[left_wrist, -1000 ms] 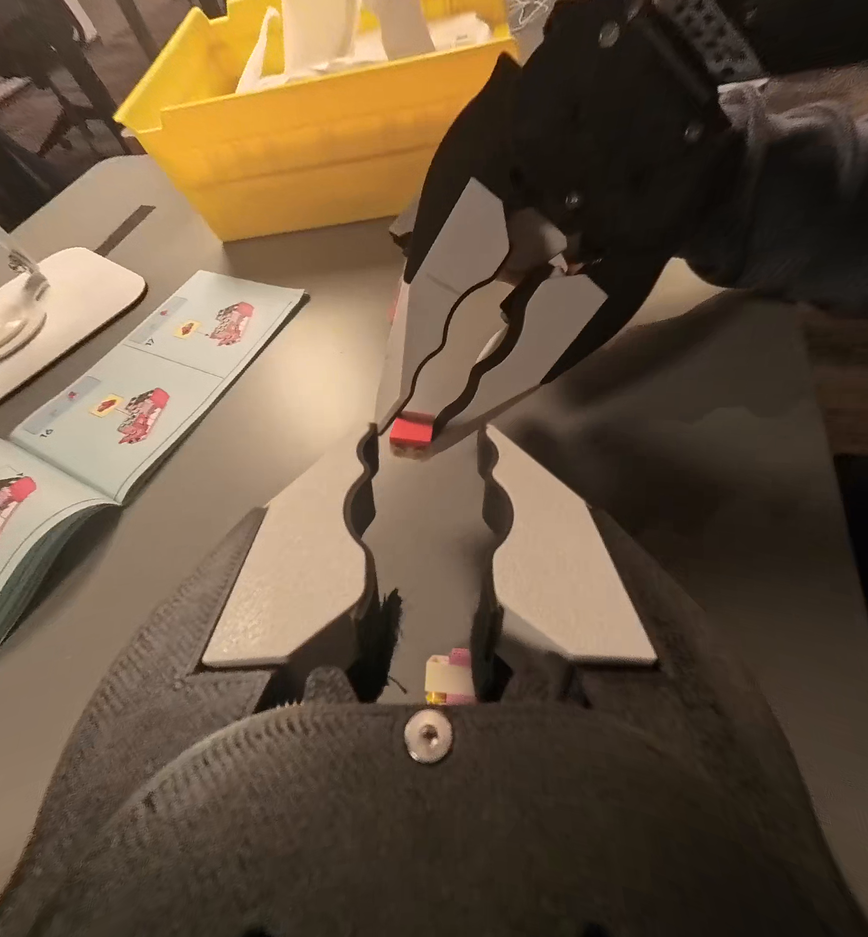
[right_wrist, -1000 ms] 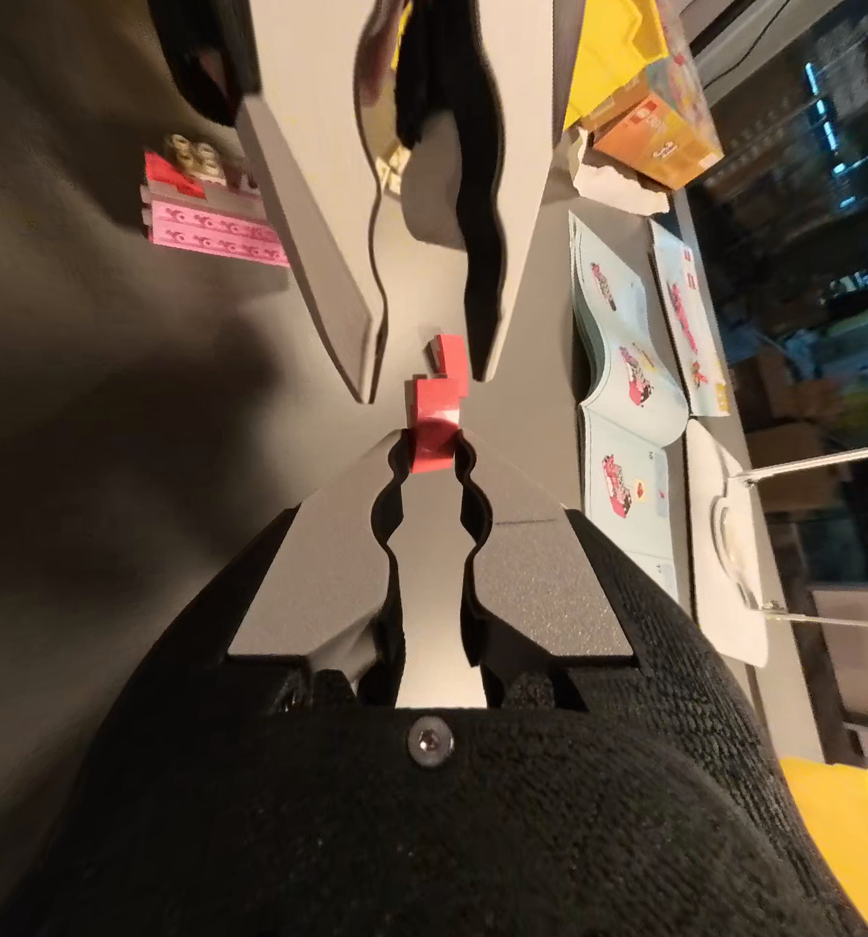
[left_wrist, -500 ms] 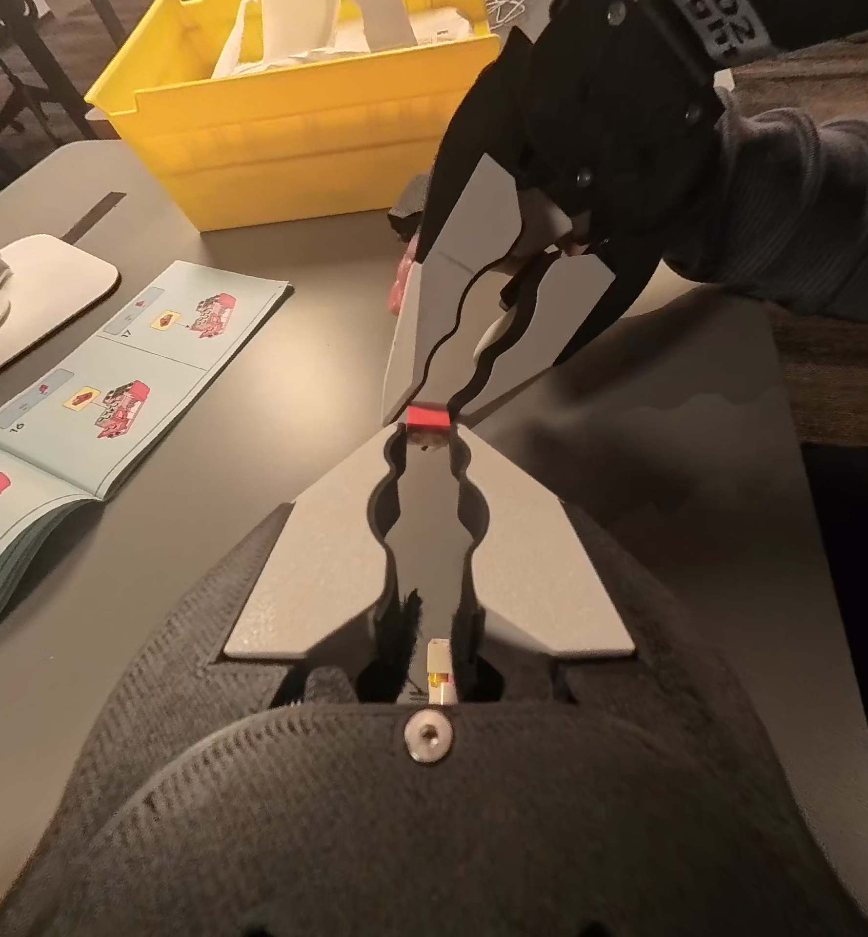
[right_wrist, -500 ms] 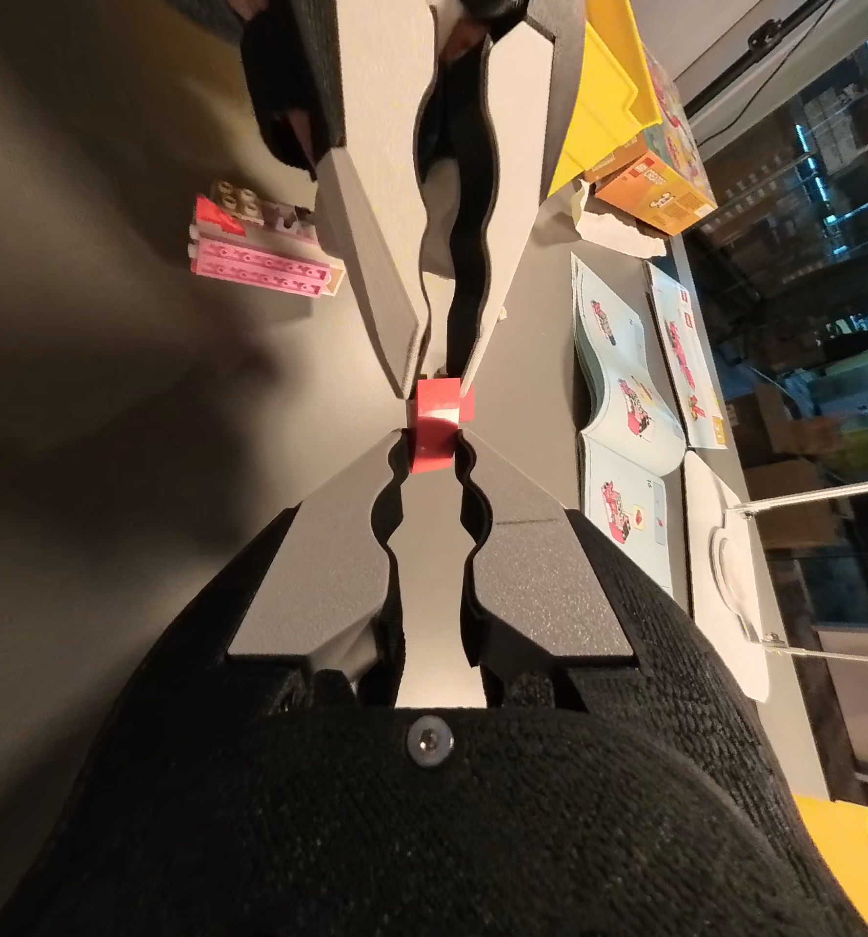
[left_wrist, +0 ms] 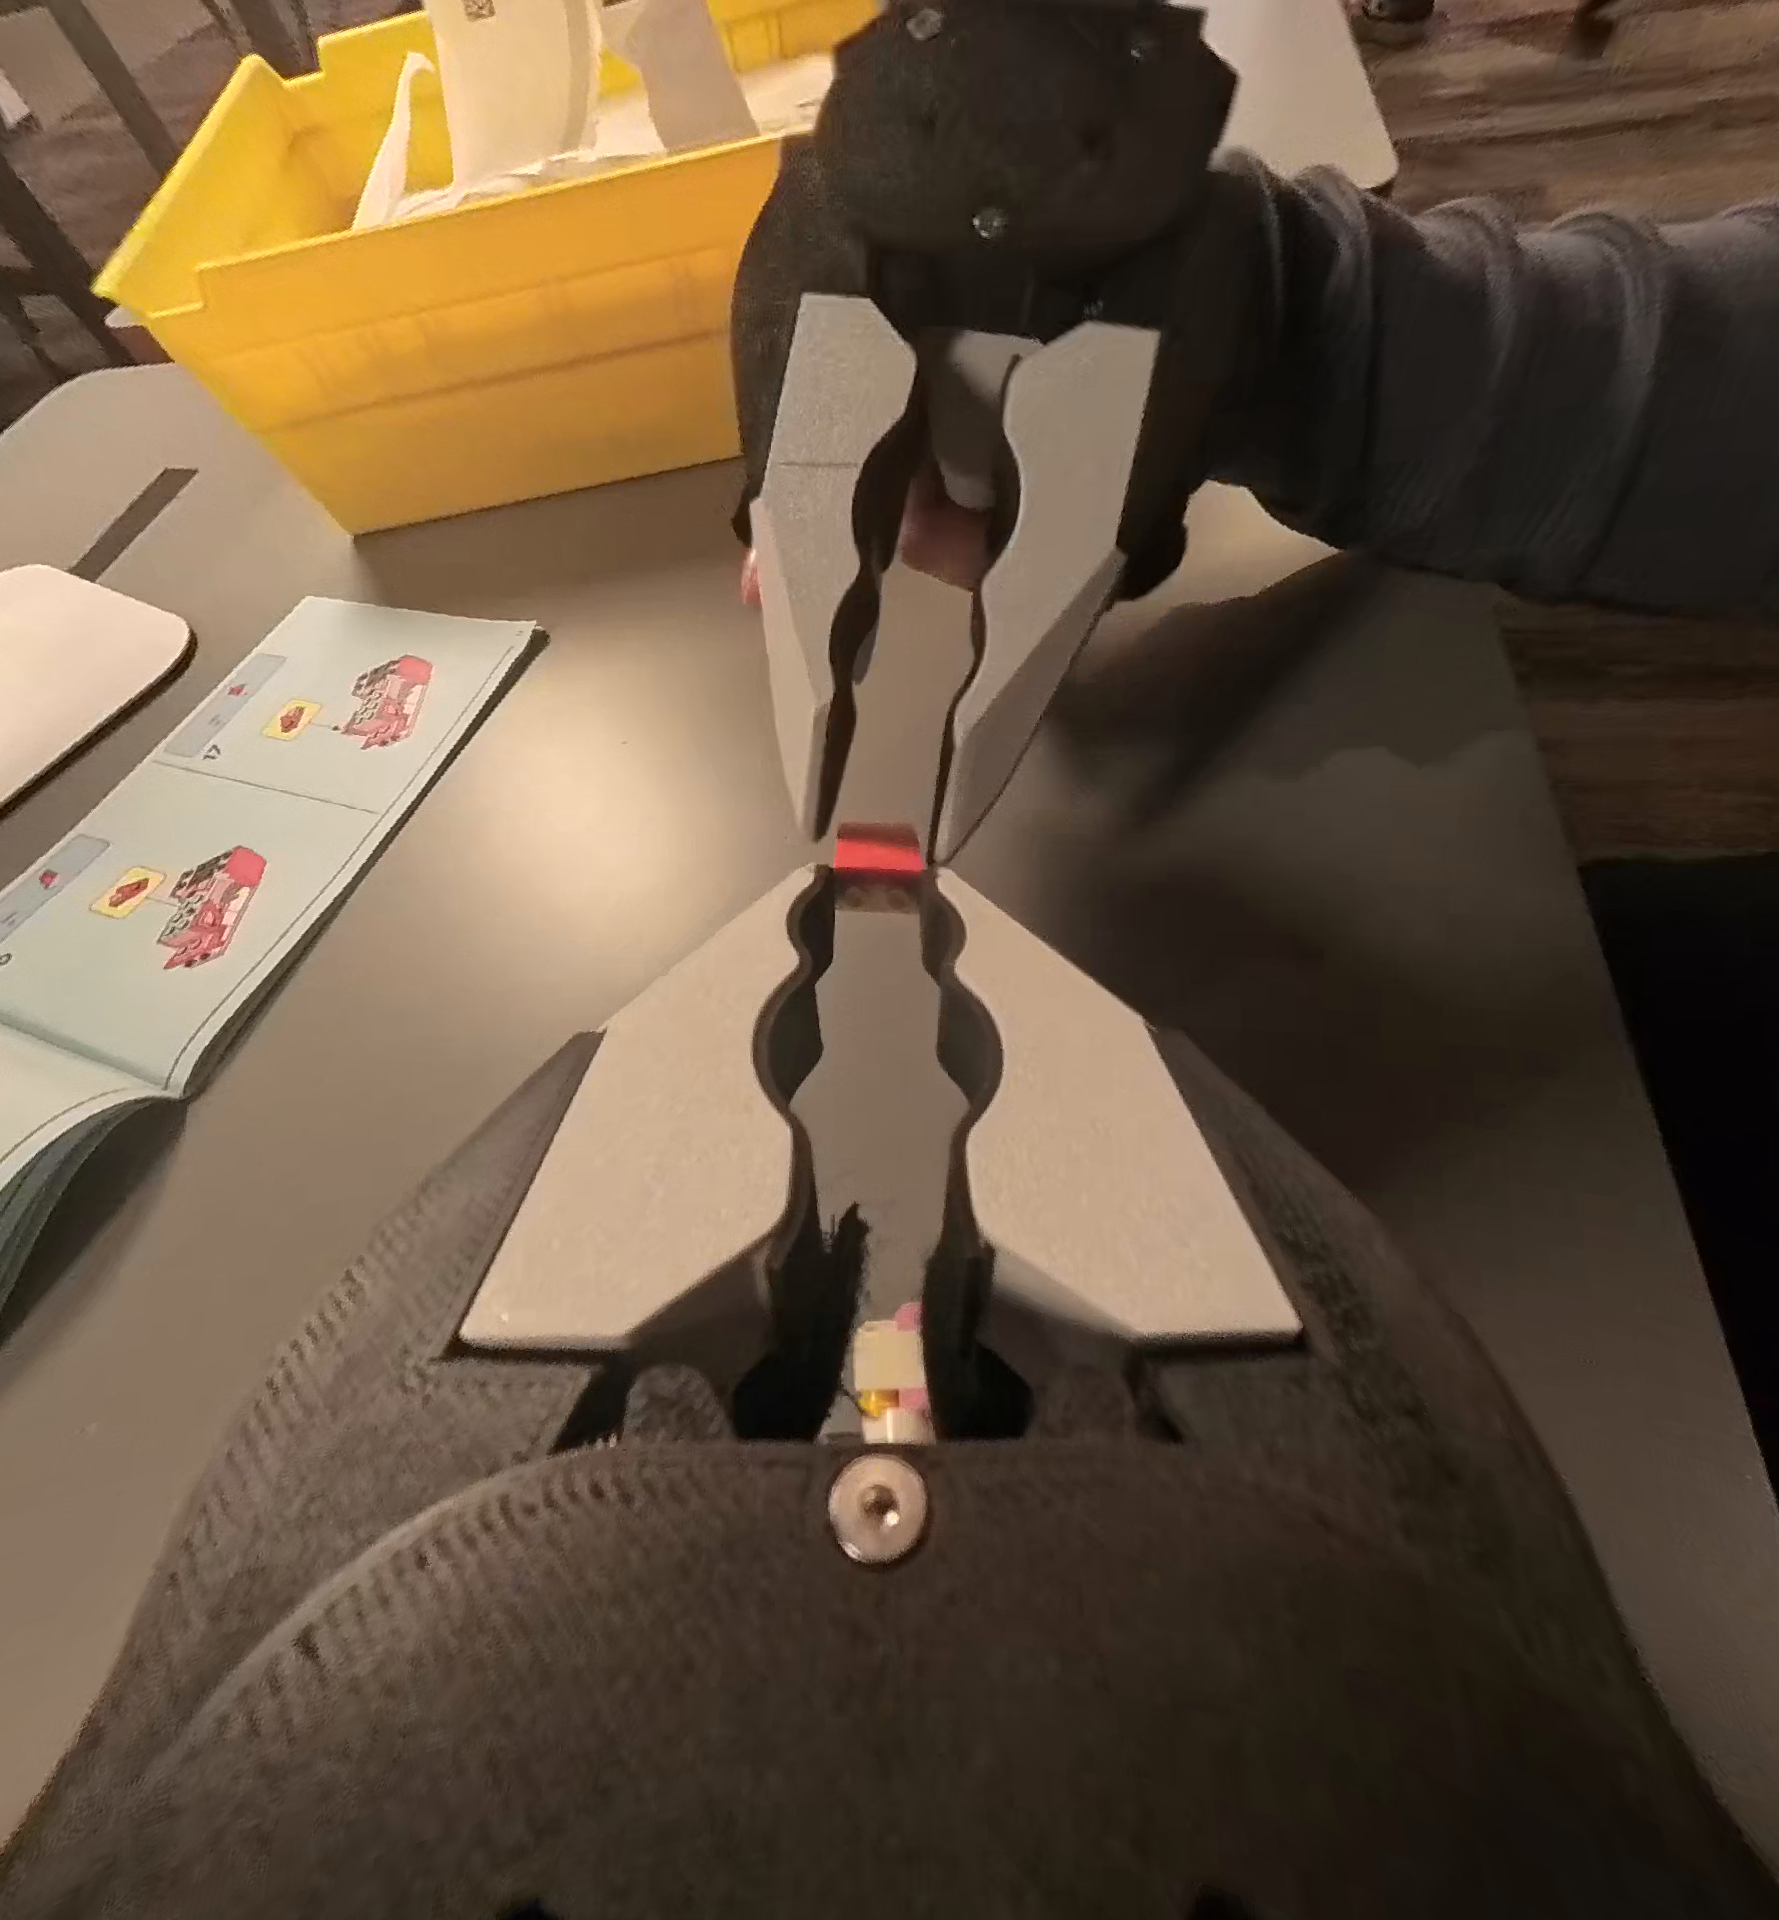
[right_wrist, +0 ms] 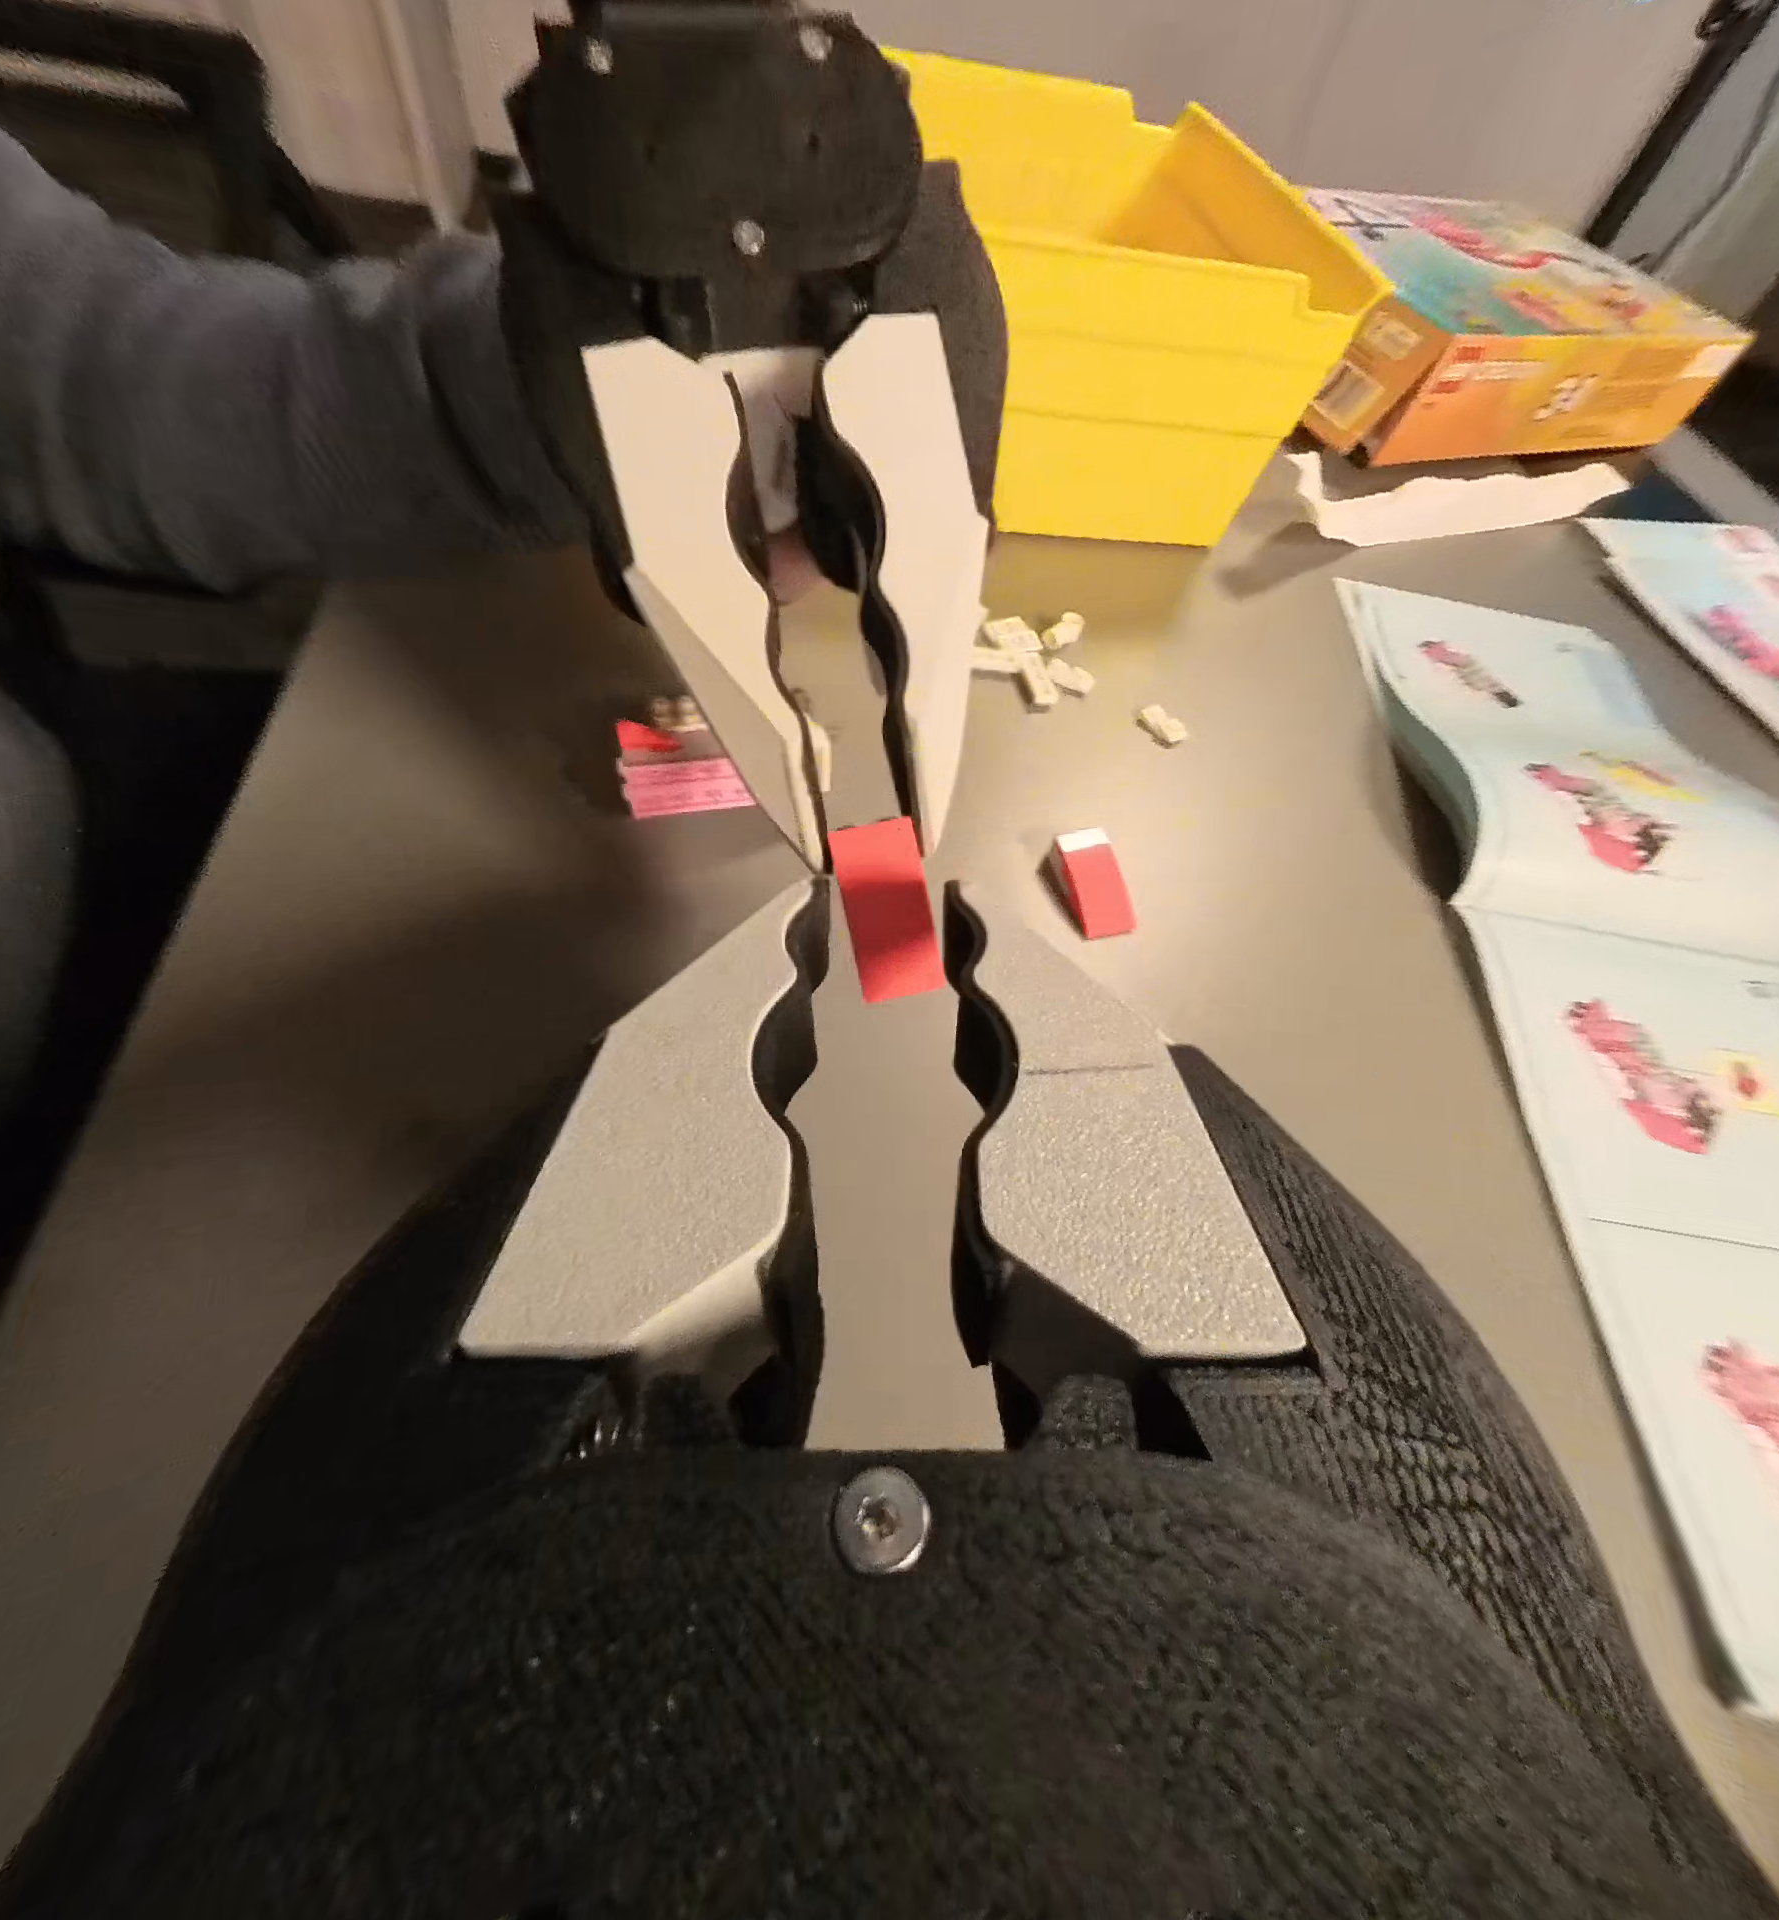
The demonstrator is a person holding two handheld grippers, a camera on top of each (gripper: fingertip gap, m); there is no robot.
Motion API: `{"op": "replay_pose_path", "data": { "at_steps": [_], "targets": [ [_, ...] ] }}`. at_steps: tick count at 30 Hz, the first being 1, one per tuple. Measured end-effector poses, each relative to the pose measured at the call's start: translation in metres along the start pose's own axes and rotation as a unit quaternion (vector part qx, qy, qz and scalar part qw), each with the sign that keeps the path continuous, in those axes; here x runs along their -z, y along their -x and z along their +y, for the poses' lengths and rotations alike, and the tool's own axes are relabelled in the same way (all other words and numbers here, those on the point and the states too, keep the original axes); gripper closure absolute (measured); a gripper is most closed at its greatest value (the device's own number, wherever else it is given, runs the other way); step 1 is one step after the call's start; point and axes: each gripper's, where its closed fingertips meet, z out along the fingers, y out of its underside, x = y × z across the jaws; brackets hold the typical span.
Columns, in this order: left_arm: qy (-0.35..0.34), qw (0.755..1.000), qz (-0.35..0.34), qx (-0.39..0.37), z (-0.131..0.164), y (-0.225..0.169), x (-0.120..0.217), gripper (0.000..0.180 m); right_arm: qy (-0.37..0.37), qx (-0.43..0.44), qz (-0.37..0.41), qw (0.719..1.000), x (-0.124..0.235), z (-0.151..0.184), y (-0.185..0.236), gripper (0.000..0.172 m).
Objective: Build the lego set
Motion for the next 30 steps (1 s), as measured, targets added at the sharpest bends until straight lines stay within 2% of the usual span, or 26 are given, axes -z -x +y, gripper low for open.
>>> {"op": "replay_pose_path", "data": {
  "at_steps": [2, 13, 30],
  "targets": [
    [0.0, 1.0, 0.007, -0.005, -0.0004, -0.0034, -0.0012, 0.165, -0.009, -0.014, -0.019, 1.0, 0.0025, -0.0003, 0.0039, 0.157],
    [0.006, 1.0, 0.017, -0.022, 0.0019, -0.0085, -0.0033, 0.165, -0.009, -0.033, -0.044, 0.998, 0.0028, 0.0042, 0.009, 0.157],
    [0.011, 1.0, 0.003, -0.001, 0.006, -0.0018, -0.0058, 0.165, 0.007, -0.024, -0.023, 0.999, 0.0019, 0.0095, 0.0029, 0.158]
  ]
}}
